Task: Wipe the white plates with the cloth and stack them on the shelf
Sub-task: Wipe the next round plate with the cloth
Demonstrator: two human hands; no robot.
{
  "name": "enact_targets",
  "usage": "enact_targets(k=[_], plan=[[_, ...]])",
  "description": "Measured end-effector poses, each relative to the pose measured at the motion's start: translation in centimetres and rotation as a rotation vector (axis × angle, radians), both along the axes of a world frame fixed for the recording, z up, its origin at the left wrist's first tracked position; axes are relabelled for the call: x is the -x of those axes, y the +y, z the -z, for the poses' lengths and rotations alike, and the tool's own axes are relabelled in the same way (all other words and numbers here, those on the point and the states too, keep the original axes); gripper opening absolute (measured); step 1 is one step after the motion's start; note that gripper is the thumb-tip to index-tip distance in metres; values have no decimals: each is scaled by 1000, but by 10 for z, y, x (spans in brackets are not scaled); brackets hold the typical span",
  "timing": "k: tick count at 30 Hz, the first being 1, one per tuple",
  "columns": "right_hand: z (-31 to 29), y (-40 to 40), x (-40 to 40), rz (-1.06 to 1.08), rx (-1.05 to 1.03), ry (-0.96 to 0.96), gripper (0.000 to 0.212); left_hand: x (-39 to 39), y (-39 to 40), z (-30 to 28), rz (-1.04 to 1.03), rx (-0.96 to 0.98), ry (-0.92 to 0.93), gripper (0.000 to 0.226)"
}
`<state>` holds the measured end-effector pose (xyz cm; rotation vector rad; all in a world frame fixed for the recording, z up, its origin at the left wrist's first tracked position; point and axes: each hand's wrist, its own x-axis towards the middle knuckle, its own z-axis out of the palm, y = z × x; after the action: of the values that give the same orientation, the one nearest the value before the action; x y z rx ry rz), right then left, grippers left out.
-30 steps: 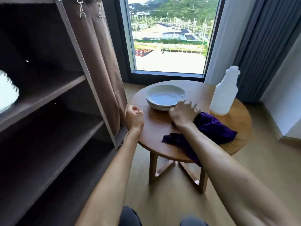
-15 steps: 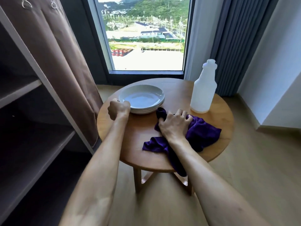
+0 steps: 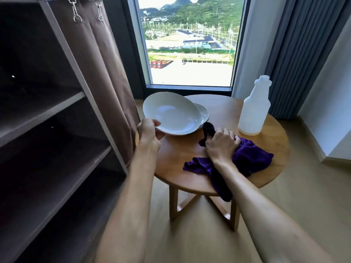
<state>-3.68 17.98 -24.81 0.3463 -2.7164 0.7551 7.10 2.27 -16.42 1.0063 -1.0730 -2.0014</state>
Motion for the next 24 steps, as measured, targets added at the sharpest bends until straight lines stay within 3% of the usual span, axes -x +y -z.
enact_targets(k=[4, 8, 12, 16, 18, 20, 21, 24], plan=[[-8, 7, -7, 33, 295, 27, 42, -51, 36, 13, -15, -82, 120, 42], [-27, 18, -8, 68, 610, -125, 41, -87, 61, 35, -76, -22, 101, 54], [-78, 20, -19, 104, 870, -123, 36, -103, 68, 43, -25, -38, 121, 42], [-126, 1, -63, -216, 793, -71, 23, -100, 85, 37, 0, -79, 164, 46], [-131, -10, -82, -505, 586, -271, 16, -95, 90, 36, 6, -97, 215, 55], [-125, -13, -94, -697, 353, -462, 39, -94, 91, 39, -33, -113, 255, 57], [-120, -11, -97, -668, 356, -425, 49, -92, 90, 42, -52, -114, 268, 62], [-102, 2, -103, -260, 523, -178, 65, -91, 87, 51, -84, -142, 334, 95]])
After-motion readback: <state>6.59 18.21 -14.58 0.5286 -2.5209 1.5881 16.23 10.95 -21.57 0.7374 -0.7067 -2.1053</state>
